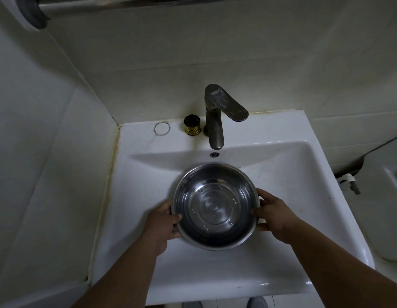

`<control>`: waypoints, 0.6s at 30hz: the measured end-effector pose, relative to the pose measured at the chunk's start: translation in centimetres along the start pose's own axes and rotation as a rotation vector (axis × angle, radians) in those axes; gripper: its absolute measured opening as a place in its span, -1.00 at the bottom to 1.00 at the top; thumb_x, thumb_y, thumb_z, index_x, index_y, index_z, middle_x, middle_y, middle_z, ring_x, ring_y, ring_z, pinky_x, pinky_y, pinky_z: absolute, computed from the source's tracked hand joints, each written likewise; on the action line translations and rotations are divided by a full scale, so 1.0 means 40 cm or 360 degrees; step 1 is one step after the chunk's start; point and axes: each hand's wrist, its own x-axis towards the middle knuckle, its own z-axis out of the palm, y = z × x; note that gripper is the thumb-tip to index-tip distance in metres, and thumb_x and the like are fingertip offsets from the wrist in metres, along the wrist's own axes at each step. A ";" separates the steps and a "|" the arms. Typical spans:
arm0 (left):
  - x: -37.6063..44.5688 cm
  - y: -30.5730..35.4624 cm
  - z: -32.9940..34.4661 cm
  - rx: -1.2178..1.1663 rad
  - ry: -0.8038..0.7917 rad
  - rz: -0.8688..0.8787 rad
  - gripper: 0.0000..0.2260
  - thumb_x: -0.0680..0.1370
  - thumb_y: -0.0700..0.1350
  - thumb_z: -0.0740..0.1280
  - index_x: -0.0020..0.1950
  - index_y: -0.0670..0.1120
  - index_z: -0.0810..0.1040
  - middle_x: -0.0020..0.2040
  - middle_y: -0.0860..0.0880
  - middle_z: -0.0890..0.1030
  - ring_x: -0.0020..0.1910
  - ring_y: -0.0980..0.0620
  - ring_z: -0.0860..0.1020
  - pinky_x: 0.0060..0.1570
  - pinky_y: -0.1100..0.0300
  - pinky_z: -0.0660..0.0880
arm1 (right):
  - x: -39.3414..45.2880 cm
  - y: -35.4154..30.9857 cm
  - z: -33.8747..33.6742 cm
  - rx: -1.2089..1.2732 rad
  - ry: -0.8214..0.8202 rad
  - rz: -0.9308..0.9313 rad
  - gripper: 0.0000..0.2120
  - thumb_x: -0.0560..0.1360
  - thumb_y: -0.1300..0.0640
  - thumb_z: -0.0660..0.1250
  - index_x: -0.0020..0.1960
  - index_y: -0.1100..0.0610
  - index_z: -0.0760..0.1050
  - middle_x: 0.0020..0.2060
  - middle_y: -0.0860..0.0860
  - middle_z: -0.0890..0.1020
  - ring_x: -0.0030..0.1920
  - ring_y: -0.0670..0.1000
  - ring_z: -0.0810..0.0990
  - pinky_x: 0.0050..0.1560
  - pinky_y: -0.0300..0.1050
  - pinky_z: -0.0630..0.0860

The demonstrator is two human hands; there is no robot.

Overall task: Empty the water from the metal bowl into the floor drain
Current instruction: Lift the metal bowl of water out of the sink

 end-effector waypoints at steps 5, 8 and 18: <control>-0.003 -0.006 -0.010 -0.0016 -0.0029 0.0006 -0.53 0.58 -0.42 0.30 0.23 0.12 0.67 0.03 -0.02 0.79 -0.09 -0.09 0.77 -0.25 0.04 0.68 | -0.005 0.007 -0.002 0.0036 -0.0034 0.0006 -0.36 0.50 0.55 0.31 0.26 -0.15 0.57 0.11 0.14 0.72 0.00 0.30 0.74 -0.19 0.13 0.72; -0.009 -0.010 -0.012 -0.0020 -0.0030 0.0013 -0.51 0.57 -0.44 0.30 0.24 0.12 0.67 0.05 -0.03 0.79 -0.09 -0.10 0.77 -0.24 0.03 0.68 | -0.009 0.011 -0.004 0.0040 -0.0043 0.0001 -0.35 0.50 0.55 0.30 0.28 -0.15 0.57 0.09 0.14 0.73 -0.02 0.29 0.75 -0.19 0.14 0.72; -0.068 -0.013 -0.016 -0.0066 -0.0053 0.0010 -0.56 0.58 -0.40 0.33 0.22 0.12 0.68 0.08 -0.05 0.78 -0.04 -0.14 0.76 -0.23 0.02 0.68 | -0.049 0.006 -0.021 0.0013 -0.0107 -0.0052 -0.35 0.49 0.55 0.29 0.20 -0.19 0.62 0.01 0.11 0.77 -0.04 0.30 0.75 -0.20 0.15 0.72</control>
